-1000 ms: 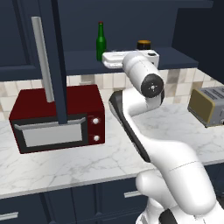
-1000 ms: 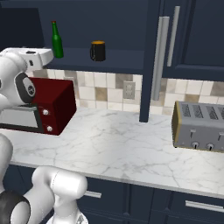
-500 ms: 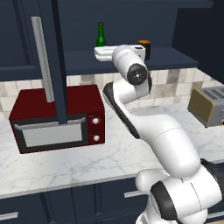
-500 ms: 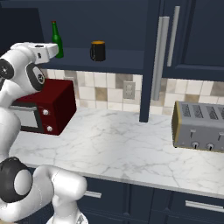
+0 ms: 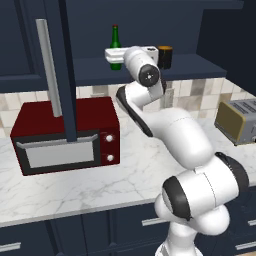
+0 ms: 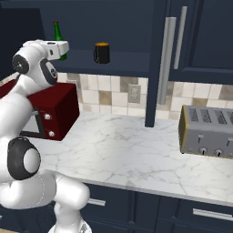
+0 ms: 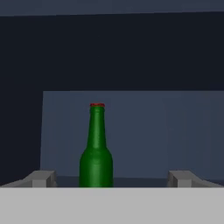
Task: Open the cabinet directly in front. Then move the beer and the mug to the dining counter with the jar on it.
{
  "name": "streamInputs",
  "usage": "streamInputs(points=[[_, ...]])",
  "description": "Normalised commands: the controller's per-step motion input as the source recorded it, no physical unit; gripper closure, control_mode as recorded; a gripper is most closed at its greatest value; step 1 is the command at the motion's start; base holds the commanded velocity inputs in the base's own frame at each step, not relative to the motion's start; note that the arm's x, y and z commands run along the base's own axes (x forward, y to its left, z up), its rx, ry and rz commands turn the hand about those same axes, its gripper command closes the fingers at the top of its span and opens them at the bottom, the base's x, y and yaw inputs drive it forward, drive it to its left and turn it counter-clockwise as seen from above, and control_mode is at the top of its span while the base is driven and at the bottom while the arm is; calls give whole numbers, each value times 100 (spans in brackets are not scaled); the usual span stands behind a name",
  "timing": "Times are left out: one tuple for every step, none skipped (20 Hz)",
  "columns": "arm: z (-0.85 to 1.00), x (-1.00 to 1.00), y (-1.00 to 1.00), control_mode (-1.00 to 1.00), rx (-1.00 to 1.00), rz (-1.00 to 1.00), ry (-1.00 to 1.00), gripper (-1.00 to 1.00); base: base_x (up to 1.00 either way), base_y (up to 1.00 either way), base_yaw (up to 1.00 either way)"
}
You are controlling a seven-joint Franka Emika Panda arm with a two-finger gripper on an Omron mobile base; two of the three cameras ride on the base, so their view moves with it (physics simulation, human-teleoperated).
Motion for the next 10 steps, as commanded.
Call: streamInputs(points=[[0,44,6,-100,0,0,3,-100,0,0,0],[0,43,8,-100,0,0,4,-100,0,0,0],[0,42,9,-100,0,0,5,-100,0,0,0],[0,42,12,-100,0,0,7,-100,0,0,0],[0,43,12,-100,0,0,7,-100,0,0,0],[0,42,11,-100,0,0,7,-100,0,0,0],[0,38,11,-100,0,0,7,-100,0,0,0],[0,35,11,-100,0,0,9,-100,0,0,0],[0,36,14,-100,0,0,9,-100,0,0,0],[0,36,16,-100,0,0,9,-100,0,0,0]])
